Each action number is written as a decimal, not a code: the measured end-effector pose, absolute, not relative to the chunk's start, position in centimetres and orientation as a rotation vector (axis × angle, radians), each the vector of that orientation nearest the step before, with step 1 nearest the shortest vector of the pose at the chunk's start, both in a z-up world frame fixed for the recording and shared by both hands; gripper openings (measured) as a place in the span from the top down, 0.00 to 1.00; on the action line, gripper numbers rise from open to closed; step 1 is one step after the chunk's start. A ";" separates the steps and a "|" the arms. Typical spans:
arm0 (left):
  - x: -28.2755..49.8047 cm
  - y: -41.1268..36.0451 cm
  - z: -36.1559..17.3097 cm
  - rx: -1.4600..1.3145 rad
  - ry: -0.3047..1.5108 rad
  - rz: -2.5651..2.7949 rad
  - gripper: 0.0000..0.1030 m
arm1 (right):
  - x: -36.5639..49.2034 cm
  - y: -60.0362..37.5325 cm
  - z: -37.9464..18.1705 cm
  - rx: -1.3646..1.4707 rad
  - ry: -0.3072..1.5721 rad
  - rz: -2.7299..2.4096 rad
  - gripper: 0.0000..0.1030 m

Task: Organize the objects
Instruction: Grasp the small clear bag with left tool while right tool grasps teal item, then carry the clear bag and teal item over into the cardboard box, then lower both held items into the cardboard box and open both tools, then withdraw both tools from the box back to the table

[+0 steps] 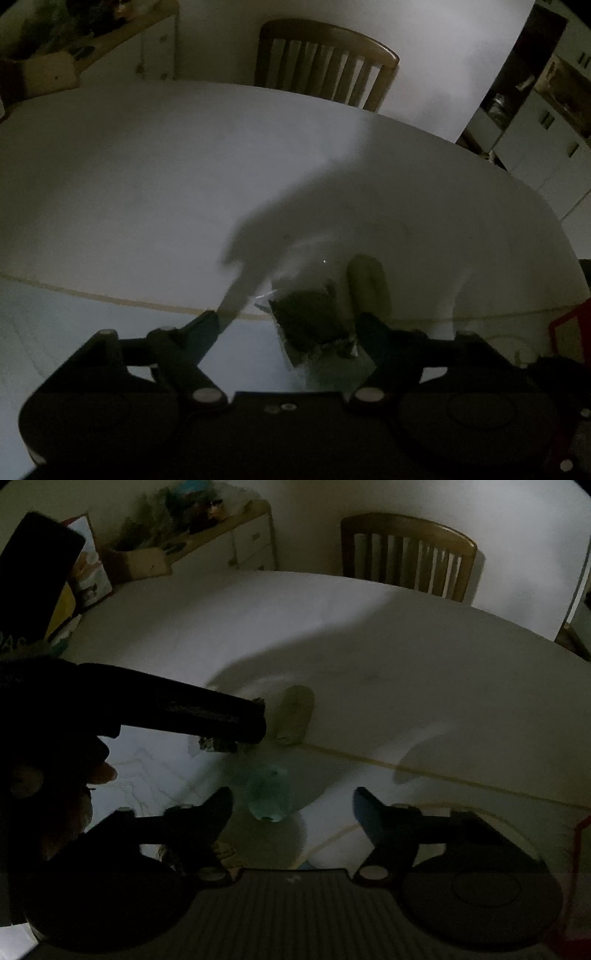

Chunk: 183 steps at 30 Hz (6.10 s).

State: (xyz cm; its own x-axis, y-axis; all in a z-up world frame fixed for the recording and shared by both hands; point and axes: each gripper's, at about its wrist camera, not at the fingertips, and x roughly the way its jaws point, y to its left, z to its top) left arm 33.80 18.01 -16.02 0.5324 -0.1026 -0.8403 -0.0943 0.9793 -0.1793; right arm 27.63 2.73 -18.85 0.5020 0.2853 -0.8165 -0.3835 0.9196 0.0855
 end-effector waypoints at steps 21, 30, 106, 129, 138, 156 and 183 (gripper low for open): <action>33.0 18.5 -15.8 -0.260 0.997 -0.053 0.68 | 27.7 3.2 -19.1 -0.078 0.985 0.403 0.73; 31.9 18.1 -14.6 -0.268 0.979 -0.054 0.68 | 26.5 2.0 -17.6 -0.031 0.973 0.394 0.74; 26.9 -21.5 -10.5 0.141 1.087 -0.377 0.68 | 14.5 -40.0 -12.1 0.083 0.896 0.058 0.74; 29.5 -24.2 -14.6 0.218 1.194 -0.350 0.68 | 16.8 -40.2 -15.7 0.041 1.012 0.115 0.74; 30.0 -23.9 -15.7 0.169 1.237 -0.348 0.67 | 16.9 -40.1 -15.9 0.048 1.021 0.117 0.74; 29.4 -24.4 -15.1 0.174 1.222 -0.352 0.44 | 16.2 -40.5 -14.8 0.078 0.992 0.098 0.74; 25.4 -22.8 -9.7 0.105 1.048 -0.393 0.18 | 12.7 -39.5 -9.9 0.086 0.859 0.129 0.53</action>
State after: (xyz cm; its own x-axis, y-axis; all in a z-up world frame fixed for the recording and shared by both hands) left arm 25.38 -22.78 -9.67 0.4370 -0.2658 -0.8593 0.3650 0.9255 -0.1006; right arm 12.68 -39.54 -9.89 0.6463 0.1473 -0.7488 -0.0784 0.9888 0.1269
